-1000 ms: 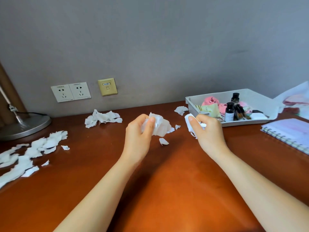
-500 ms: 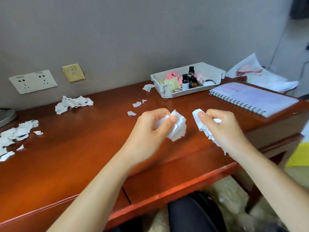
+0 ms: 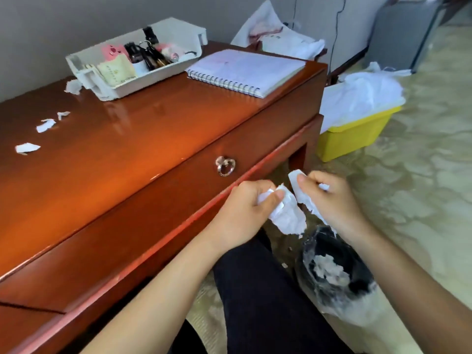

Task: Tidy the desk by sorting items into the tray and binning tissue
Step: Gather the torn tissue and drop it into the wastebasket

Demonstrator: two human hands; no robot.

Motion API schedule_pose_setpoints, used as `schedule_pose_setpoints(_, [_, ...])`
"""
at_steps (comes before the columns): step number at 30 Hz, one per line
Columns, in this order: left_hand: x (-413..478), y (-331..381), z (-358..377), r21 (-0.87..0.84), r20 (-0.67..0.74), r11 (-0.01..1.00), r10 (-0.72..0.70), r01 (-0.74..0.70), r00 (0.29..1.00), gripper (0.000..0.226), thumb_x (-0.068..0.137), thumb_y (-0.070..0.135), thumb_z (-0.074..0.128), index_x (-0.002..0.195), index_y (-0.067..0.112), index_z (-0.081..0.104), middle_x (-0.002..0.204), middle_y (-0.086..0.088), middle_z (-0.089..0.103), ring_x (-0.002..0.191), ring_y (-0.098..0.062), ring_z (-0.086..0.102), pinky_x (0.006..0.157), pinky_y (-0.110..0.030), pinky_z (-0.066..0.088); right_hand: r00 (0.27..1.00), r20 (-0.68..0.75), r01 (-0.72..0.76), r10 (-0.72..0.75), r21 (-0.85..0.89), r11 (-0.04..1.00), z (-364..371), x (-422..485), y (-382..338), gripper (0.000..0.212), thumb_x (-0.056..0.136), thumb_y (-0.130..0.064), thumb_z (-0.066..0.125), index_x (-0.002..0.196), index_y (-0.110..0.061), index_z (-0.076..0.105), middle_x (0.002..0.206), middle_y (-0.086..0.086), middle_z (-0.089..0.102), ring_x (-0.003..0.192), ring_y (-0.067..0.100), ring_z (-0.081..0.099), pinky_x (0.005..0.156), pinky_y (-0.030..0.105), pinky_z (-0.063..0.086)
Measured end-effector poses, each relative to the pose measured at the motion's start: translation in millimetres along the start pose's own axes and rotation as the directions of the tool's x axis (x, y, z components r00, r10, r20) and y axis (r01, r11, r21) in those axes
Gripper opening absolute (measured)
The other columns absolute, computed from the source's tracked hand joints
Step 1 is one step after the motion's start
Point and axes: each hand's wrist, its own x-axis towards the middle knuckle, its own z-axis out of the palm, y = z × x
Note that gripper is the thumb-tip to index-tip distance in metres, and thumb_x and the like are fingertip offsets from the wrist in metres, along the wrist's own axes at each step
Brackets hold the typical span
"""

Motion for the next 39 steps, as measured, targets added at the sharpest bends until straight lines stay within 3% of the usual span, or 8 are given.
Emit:
schedule_pose_setpoints(4, [25.6, -30.5, 69.0, -0.023, 0.082, 0.992, -0.125, 0.128, 0.989, 0.039, 0.097, 0.024, 0.049, 0.059, 0.014, 0.044, 0.052, 0.007, 0.039, 0.049, -0.005, 0.036, 0.056, -0.026, 0.033, 0.984, -0.066, -0.167, 0.164, -0.040, 0.985, -28.3, -3.7, 53.1, 0.044, 0.093, -0.017, 0.054, 0.063, 0.010, 0.037, 0.050, 0.000, 0.025, 0.039, 0.008, 0.025, 0.037, 0.012, 0.023])
schedule_pose_setpoints(8, [43.3, -65.3, 141.3, -0.123, 0.128, 0.939, -0.307, 0.322, 0.943, 0.040, 0.088, 0.039, 0.046, 0.054, 0.019, 0.039, 0.049, 0.006, 0.036, 0.050, -0.015, 0.035, 0.057, -0.031, 0.031, 0.934, -0.143, -0.342, 0.327, -0.096, 0.935, -47.7, -9.7, 120.0, 0.045, 0.091, -0.026, 0.056, 0.054, -0.009, 0.036, 0.049, -0.004, 0.032, 0.044, 0.006, 0.029, 0.044, 0.019, 0.027])
schedule_pose_setpoints(14, [66.9, -107.8, 228.9, -0.137, 0.301, 0.714, -0.631, 0.687, 0.715, 0.048, 0.097, 0.025, 0.046, 0.051, 0.020, 0.034, 0.044, 0.004, 0.034, 0.048, -0.020, 0.033, 0.049, -0.028, 0.024, 0.837, -0.194, -0.537, 0.512, -0.106, 0.837, -62.7, -19.0, 197.1, 0.047, 0.092, -0.022, 0.055, 0.054, -0.015, 0.029, 0.053, 0.000, 0.025, 0.051, 0.014, 0.027, 0.053, 0.029, 0.022])
schedule_pose_setpoints(22, [96.7, -149.7, 288.6, -0.079, 0.274, 0.556, -0.786, 0.827, 0.555, 0.040, 0.097, 0.024, 0.042, 0.059, 0.014, 0.032, 0.061, -0.010, 0.034, 0.048, -0.019, 0.027, 0.048, -0.028, 0.020, 0.607, -0.217, -0.772, 0.764, 0.066, 0.632, -65.7, -15.5, 267.0, 0.043, 0.093, -0.026, 0.052, 0.058, -0.012, 0.031, 0.055, 0.001, 0.025, 0.054, 0.017, 0.027, 0.058, 0.031, 0.023])
schedule_pose_setpoints(29, [95.8, -176.4, 313.0, 0.027, 0.250, 0.481, -0.852, 0.876, 0.460, 0.039, 0.097, 0.015, 0.039, 0.059, 0.008, 0.042, 0.067, -0.013, 0.045, 0.074, -0.028, 0.044, 0.065, -0.035, 0.036, 0.561, -0.166, -0.827, 0.811, -0.070, 0.557, -52.7, -8.0, 310.2, 0.044, 0.093, -0.019, 0.050, 0.054, -0.013, 0.030, 0.054, 0.001, 0.029, 0.052, 0.017, 0.029, 0.051, 0.031, 0.021])
schedule_pose_setpoints(31, [95.7, -178.5, 320.2, 0.041, 0.326, 0.440, -0.855, 0.897, 0.404, 0.028, 0.095, 0.019, 0.041, 0.078, 0.002, 0.057, 0.087, -0.020, 0.060, 0.082, -0.034, 0.056, 0.073, -0.043, 0.048, 0.548, -0.120, -0.836, 0.828, -0.121, 0.536, -48.2, -8.7, 318.5, 0.041, 0.091, -0.016, 0.048, 0.054, -0.013, 0.030, 0.054, 0.000, 0.030, 0.053, 0.016, 0.029, 0.052, 0.031, 0.021])
schedule_pose_setpoints(34, [97.1, -176.6, 322.5, 0.045, 0.387, 0.376, -0.861, 0.925, 0.331, 0.040, 0.094, 0.027, 0.042, 0.124, 0.002, 0.053, 0.125, -0.021, 0.057, 0.113, -0.037, 0.056, 0.095, -0.044, 0.047, 0.543, -0.080, -0.836, 0.836, -0.146, 0.529, -45.0, -9.5, 324.1, 0.023, 0.091, -0.017, 0.047, 0.071, -0.008, 0.050, 0.070, 0.006, 0.047, 0.068, 0.021, 0.044, 0.061, 0.033, 0.030])
schedule_pose_setpoints(39, [103.9, -169.8, 312.9, 0.041, 0.332, 0.420, -0.861, 0.907, 0.384, 0.035, 0.100, 0.017, 0.037, 0.130, 0.003, 0.048, 0.133, -0.017, 0.052, 0.120, -0.033, 0.050, 0.096, -0.037, 0.042, 0.535, -0.052, -0.840, 0.843, -0.142, 0.524, -47.4, -9.8, 322.8, 0.042, 0.097, -0.025, 0.045, 0.136, -0.010, 0.048, 0.136, 0.007, 0.052, 0.125, 0.026, 0.048, 0.094, 0.032, 0.036])
